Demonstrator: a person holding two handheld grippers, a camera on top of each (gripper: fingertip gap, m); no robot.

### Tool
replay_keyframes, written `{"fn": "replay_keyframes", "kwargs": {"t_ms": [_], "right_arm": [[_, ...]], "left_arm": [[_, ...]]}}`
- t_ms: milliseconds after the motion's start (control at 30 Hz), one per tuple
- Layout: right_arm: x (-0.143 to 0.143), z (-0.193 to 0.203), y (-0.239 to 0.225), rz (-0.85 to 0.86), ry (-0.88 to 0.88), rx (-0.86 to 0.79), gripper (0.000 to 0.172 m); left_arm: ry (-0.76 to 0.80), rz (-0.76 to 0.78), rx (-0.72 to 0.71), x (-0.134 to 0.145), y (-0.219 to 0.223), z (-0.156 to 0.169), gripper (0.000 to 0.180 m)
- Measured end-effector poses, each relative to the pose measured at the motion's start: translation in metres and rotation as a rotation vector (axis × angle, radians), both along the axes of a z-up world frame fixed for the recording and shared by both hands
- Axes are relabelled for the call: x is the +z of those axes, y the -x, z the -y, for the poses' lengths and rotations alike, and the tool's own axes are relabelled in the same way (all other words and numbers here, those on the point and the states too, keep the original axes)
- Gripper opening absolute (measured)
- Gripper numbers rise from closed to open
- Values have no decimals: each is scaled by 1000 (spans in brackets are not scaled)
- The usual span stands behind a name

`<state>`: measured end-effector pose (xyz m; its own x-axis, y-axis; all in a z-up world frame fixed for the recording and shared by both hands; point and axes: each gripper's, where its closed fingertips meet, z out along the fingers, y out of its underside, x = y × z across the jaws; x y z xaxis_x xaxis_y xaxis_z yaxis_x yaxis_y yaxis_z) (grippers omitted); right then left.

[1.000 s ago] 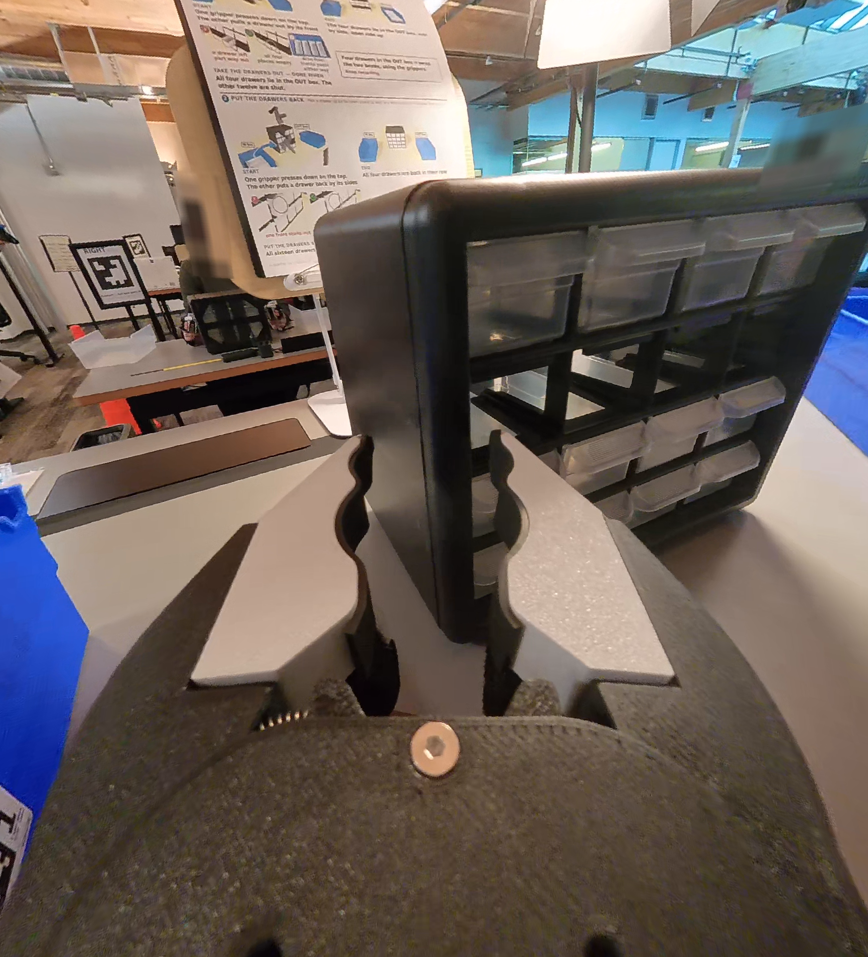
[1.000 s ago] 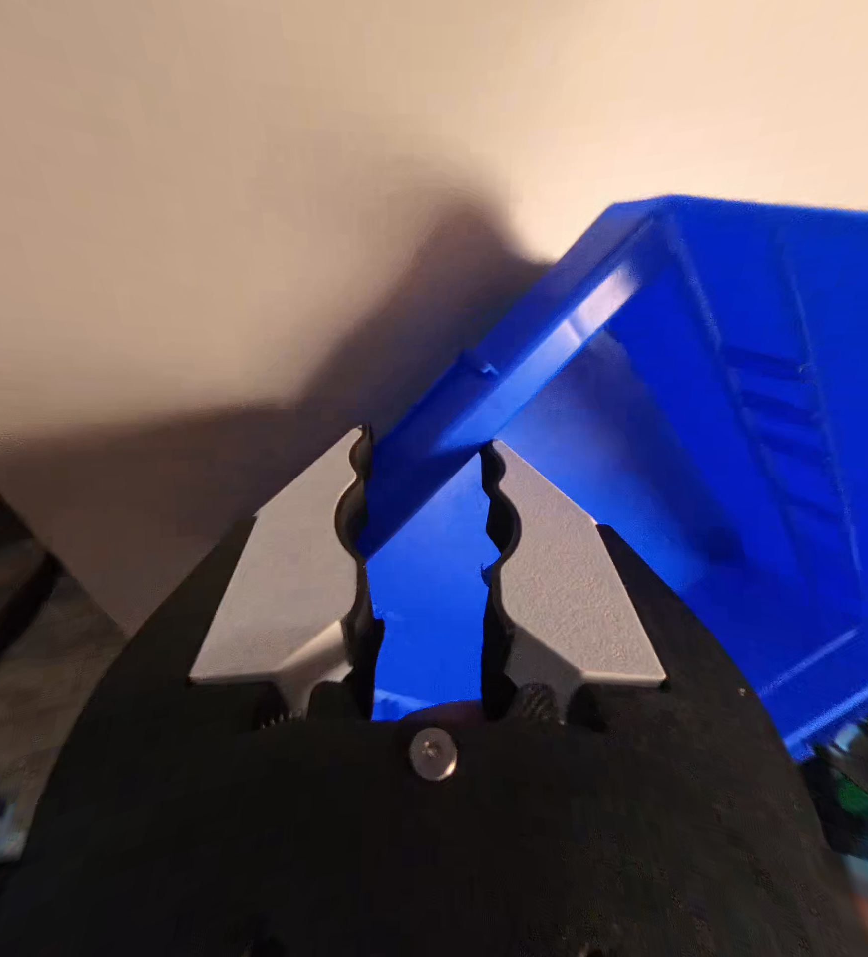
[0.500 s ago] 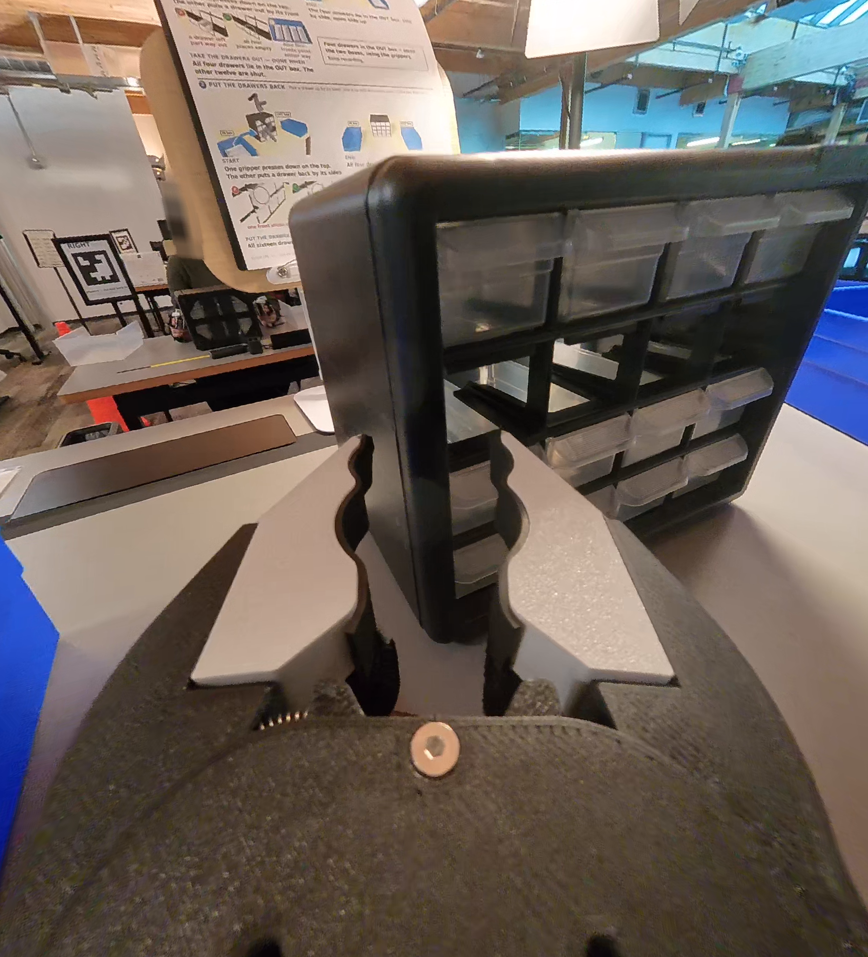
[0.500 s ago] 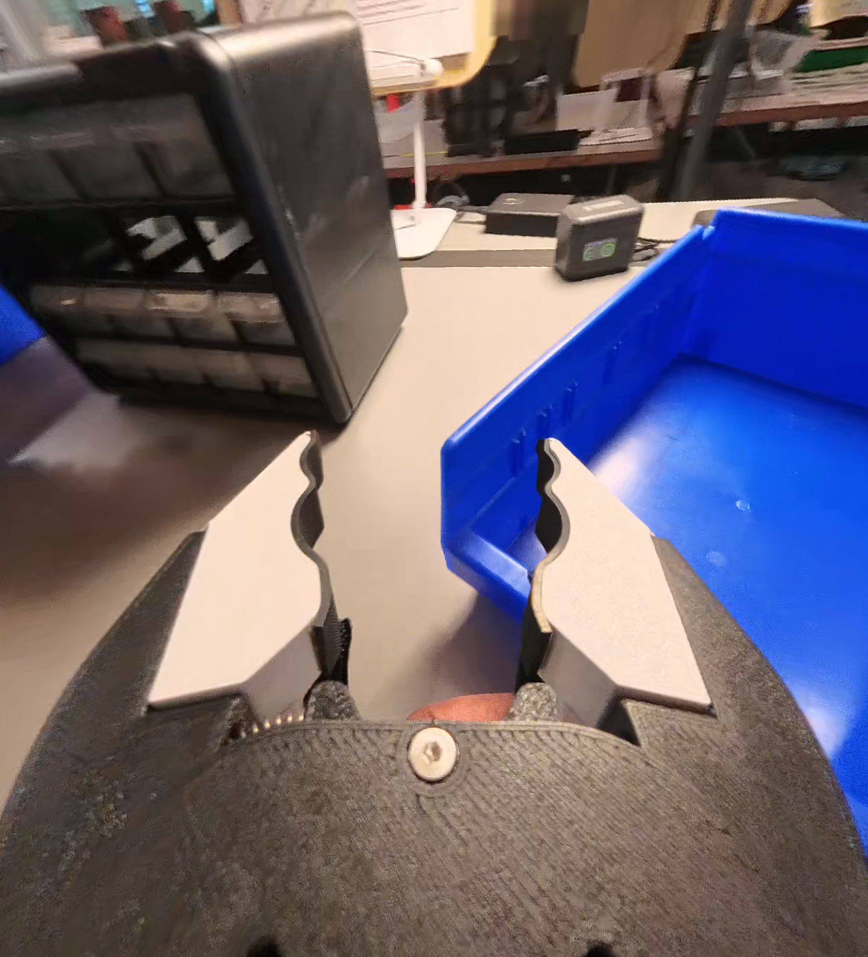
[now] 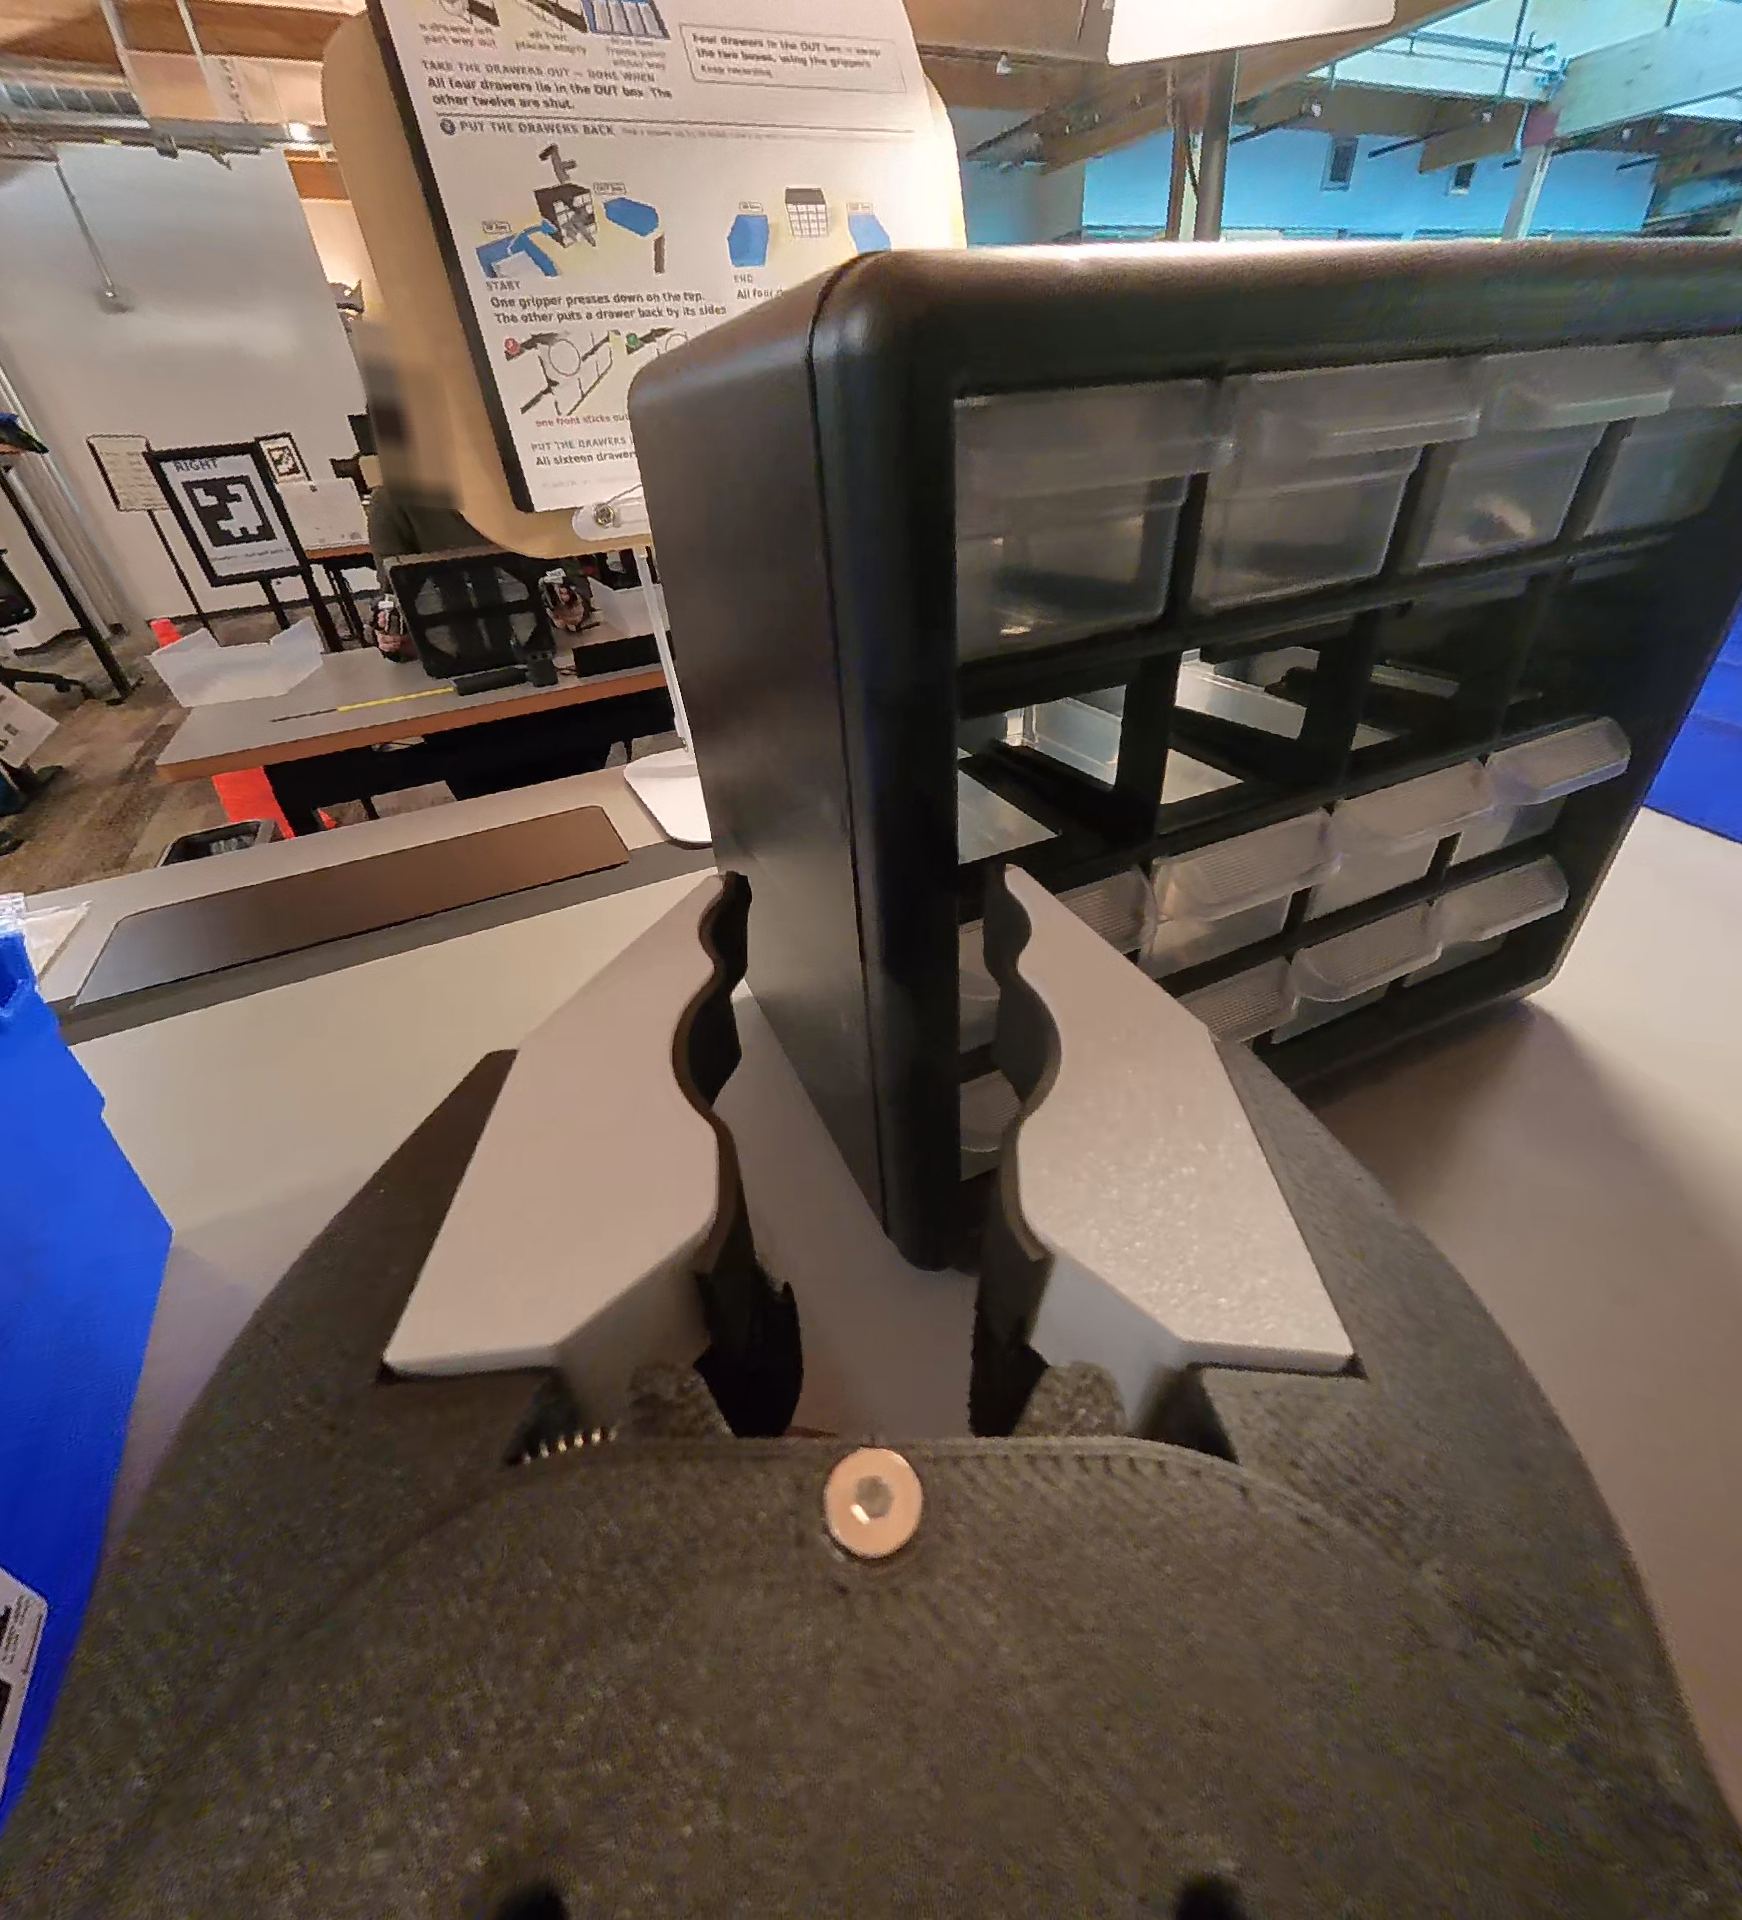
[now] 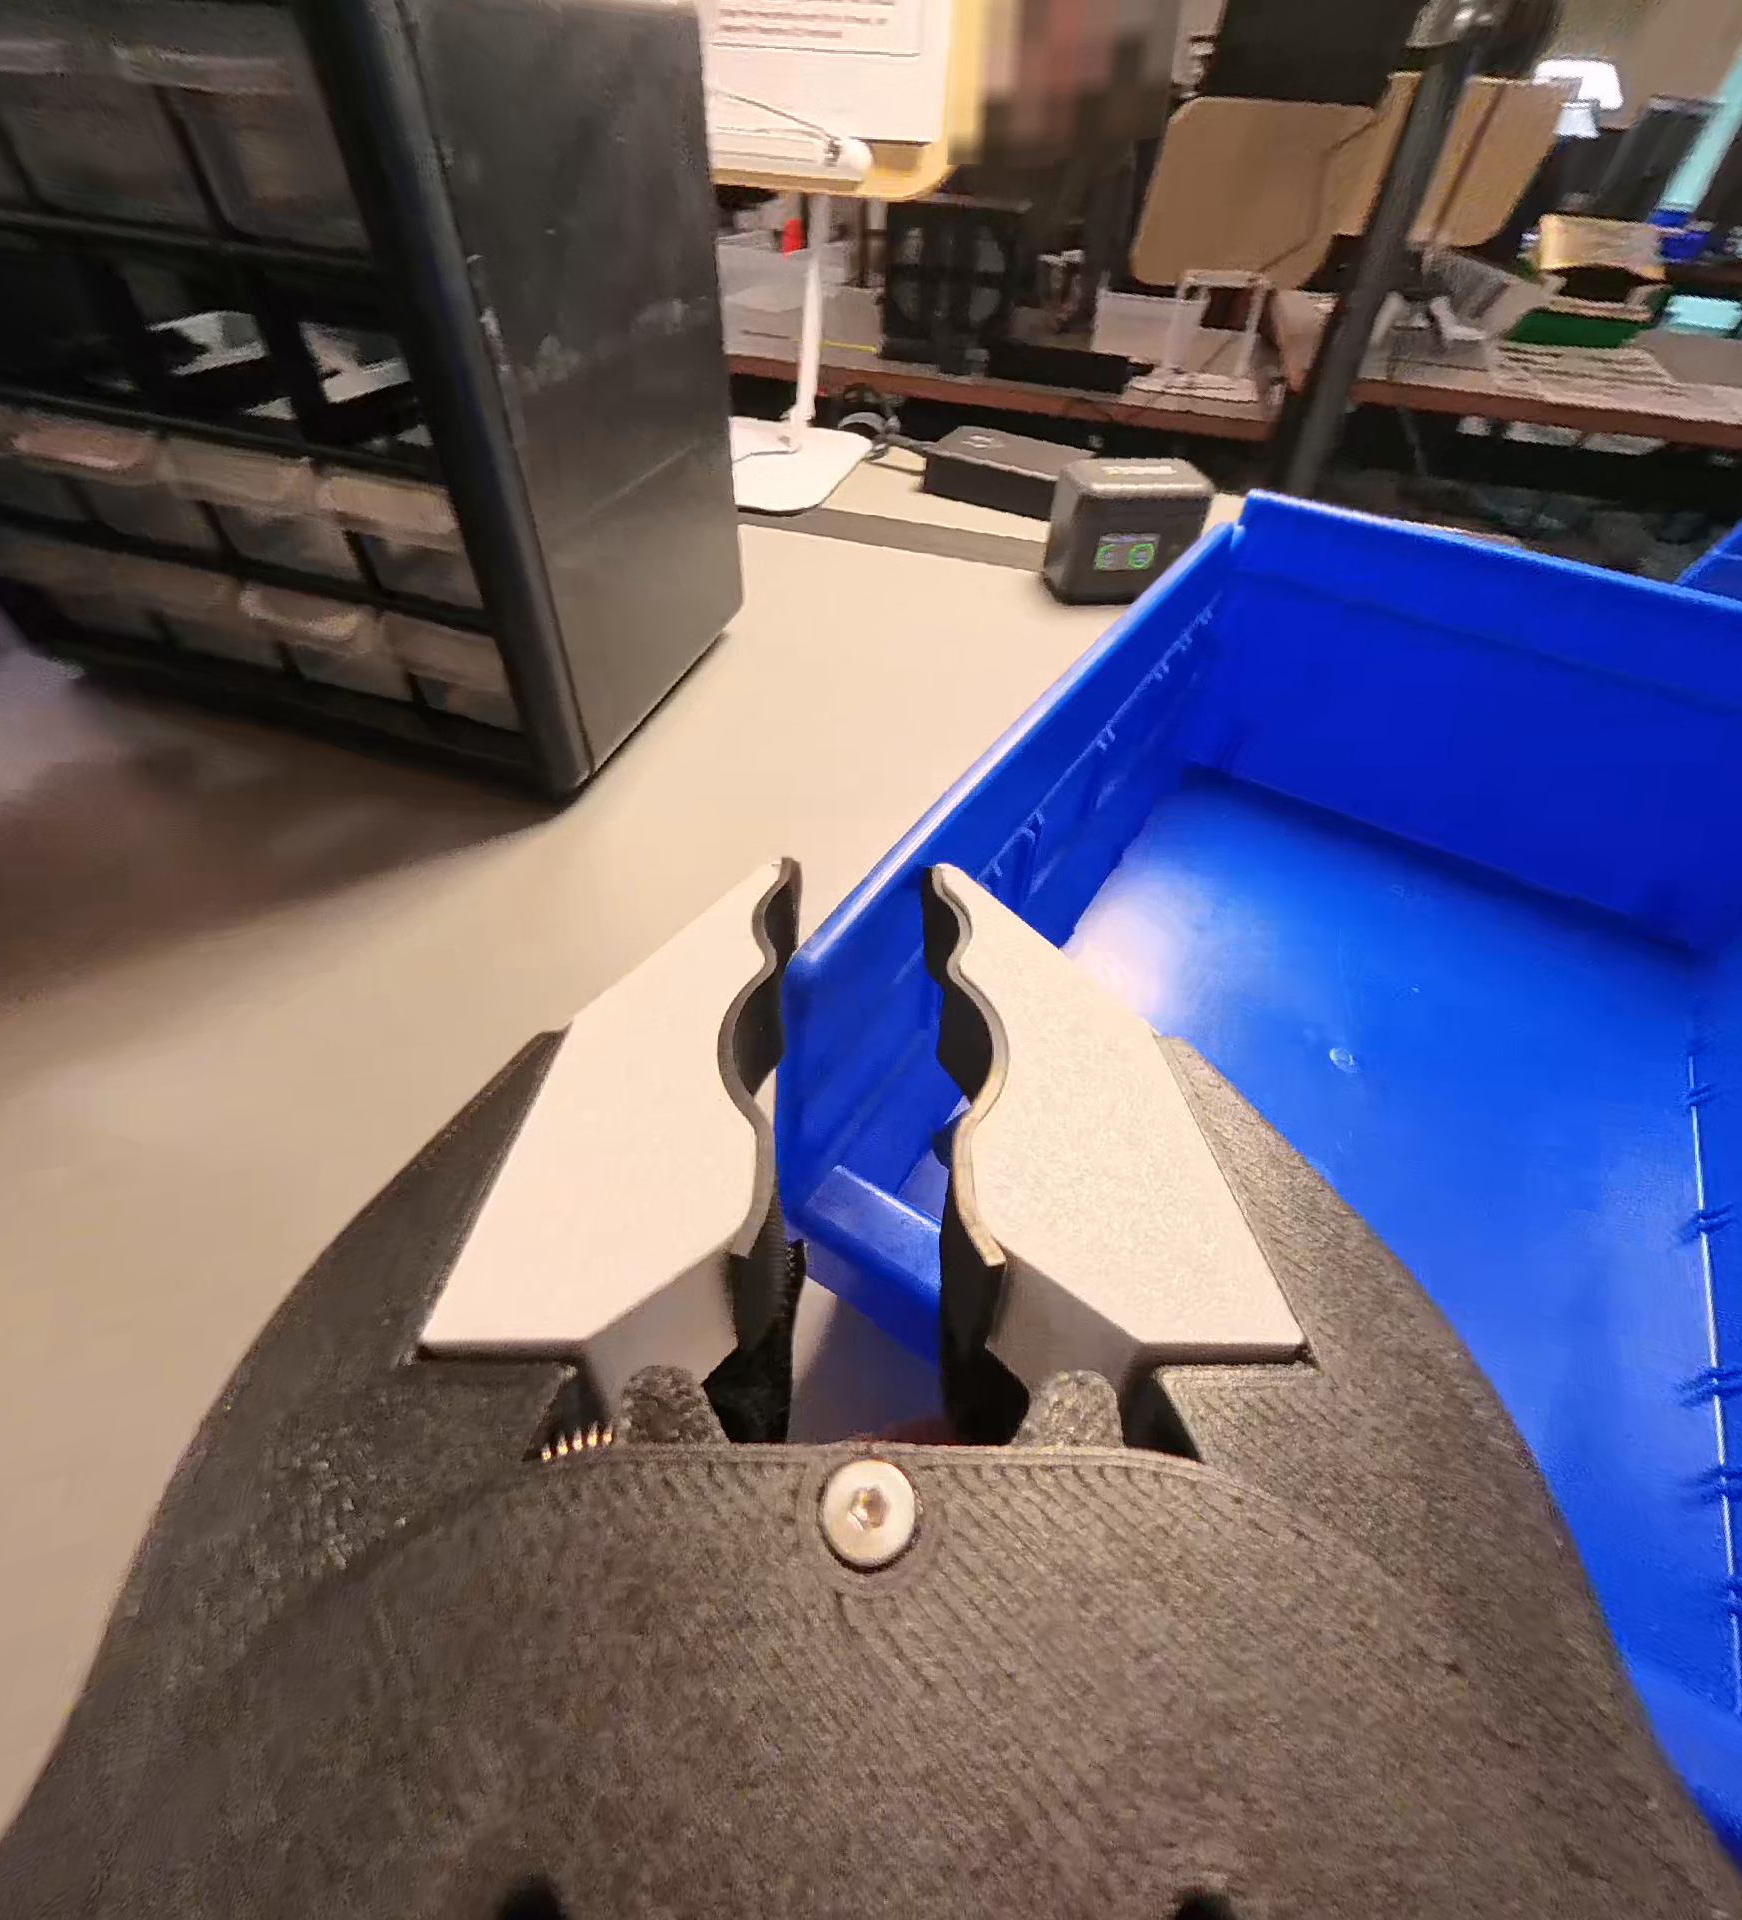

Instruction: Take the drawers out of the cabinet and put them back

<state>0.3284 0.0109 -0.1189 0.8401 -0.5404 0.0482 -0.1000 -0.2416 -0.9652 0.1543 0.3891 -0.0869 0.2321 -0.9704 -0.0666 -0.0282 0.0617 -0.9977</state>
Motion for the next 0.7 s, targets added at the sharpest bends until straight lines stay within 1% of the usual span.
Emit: {"fn": "replay_keyframes", "kwargs": {"t_ms": [100,167,233,333,367,433,533,700], "right_arm": [[0,16,9,1,7,91,27],[-2,24,11,-41,-5,119,30],[-5,27,7,-65,-12,96,42],[-12,24,2,-50,17,64,44],[-12,21,1,-32,26,63,42],[-11,16,0,1,44,77,29],[-11,12,-11,42,82,90,29],[-12,8,-30,17,82,116,29]], "left_arm": [[-4,-5,-4,-1,-1,2,45],[-10,-12,-5,-2,-2,2,45],[-14,-17,-5,-3,-3,3,45],[-18,-25,0,-6,-4,2,45],[-18,-29,2,-7,-4,2,45],[-19,-35,7,-9,-4,0,45],[-19,-41,11,-11,-4,-1,45],[-23,-42,14,-11,-4,-2,45]]}}
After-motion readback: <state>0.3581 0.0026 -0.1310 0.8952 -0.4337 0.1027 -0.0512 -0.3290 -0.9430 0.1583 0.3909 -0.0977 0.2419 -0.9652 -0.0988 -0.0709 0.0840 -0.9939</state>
